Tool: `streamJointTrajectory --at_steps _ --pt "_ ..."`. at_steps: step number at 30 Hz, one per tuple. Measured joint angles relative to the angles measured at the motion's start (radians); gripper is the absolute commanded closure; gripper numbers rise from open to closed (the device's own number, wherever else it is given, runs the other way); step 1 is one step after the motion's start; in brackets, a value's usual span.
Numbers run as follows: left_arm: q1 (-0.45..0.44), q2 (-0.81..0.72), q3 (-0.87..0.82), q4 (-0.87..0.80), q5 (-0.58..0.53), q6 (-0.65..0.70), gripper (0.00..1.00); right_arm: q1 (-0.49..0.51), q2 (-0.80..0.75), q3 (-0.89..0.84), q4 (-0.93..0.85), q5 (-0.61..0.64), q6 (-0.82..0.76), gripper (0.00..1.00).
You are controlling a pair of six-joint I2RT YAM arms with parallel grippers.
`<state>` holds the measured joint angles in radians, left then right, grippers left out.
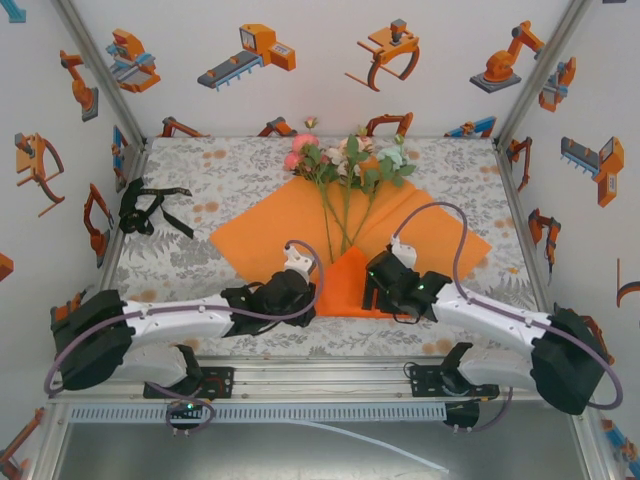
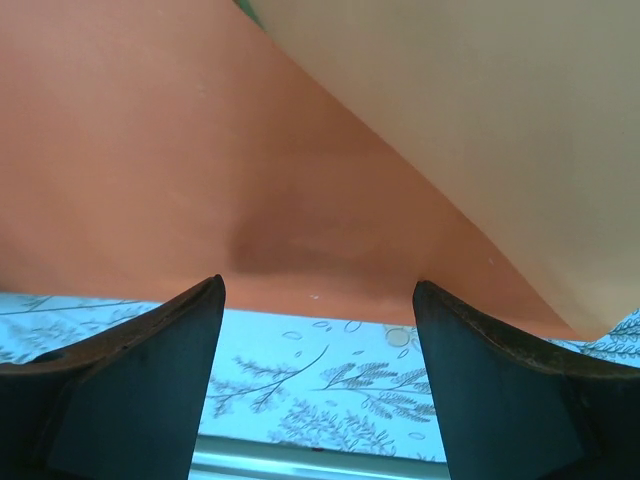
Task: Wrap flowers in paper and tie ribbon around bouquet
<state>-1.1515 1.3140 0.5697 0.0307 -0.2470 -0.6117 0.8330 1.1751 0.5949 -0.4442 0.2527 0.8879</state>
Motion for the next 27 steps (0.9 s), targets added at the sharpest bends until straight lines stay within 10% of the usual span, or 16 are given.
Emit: streamJointTrajectory --at_steps 27 --pt "0.049 -0.085 -0.151 0.037 -0.124 -0.276 0.64 0.102 -0.003 -0.009 0.194 -0.156 0.066 0.27"
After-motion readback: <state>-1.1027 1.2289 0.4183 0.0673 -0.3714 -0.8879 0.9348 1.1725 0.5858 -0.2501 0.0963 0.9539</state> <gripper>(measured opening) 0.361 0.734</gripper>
